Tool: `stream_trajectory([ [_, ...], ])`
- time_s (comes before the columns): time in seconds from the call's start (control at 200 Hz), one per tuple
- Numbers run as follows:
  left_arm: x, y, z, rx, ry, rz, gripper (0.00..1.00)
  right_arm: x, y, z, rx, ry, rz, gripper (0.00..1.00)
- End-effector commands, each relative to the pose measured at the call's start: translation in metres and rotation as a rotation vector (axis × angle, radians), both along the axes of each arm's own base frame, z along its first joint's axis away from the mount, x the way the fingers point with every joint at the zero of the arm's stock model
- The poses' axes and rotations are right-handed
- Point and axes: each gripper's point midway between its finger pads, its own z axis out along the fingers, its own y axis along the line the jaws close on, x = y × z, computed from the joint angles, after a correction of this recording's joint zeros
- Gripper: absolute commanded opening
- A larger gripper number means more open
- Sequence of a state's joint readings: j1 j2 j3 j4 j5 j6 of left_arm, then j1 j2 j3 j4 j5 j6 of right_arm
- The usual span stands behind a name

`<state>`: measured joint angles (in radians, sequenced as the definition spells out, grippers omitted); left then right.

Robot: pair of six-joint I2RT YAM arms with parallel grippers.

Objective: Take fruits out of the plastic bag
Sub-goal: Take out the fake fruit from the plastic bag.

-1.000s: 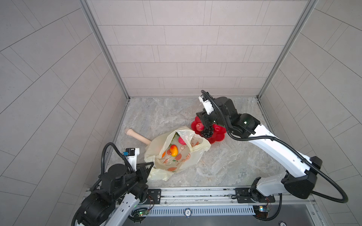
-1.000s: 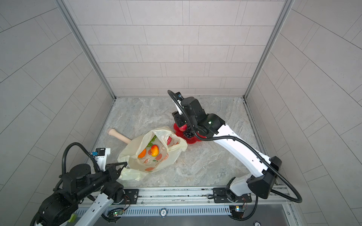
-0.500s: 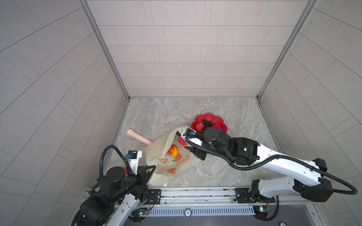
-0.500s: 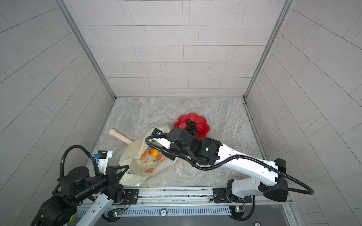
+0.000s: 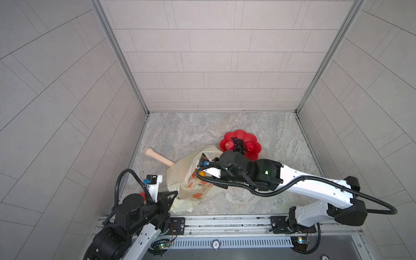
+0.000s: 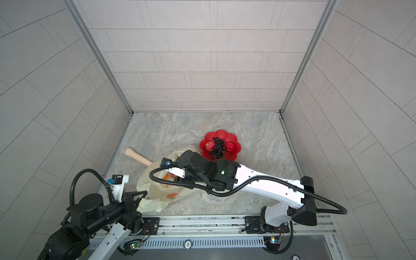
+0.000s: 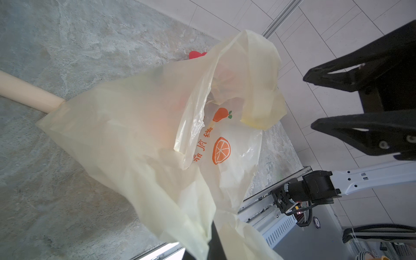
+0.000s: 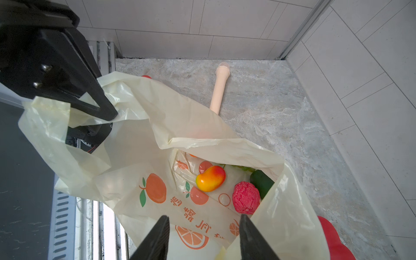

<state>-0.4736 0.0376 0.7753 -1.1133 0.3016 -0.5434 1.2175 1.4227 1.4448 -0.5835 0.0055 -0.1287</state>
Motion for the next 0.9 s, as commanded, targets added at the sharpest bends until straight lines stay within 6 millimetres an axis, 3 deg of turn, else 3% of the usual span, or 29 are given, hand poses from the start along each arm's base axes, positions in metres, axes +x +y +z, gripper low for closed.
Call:
stream_trajectory([
  [0.0,0.002,0.006,-0.002,-0.004,-0.009,0.042,0.02,0.002,0.001,-0.003,-0.039,-0.007,-0.001,0.53],
  [0.33,0.001,0.006,-0.003,-0.008,-0.012,0.043,0.02,0.025,0.010,-0.021,-0.119,0.019,-0.145,0.54],
  [0.57,0.003,0.006,-0.007,0.000,0.005,0.047,0.01,0.030,0.015,-0.036,-0.154,0.045,-0.186,0.53],
  [0.896,0.006,0.005,-0.012,0.016,0.035,0.051,0.02,0.046,0.019,-0.078,-0.173,0.184,-0.272,0.53],
])
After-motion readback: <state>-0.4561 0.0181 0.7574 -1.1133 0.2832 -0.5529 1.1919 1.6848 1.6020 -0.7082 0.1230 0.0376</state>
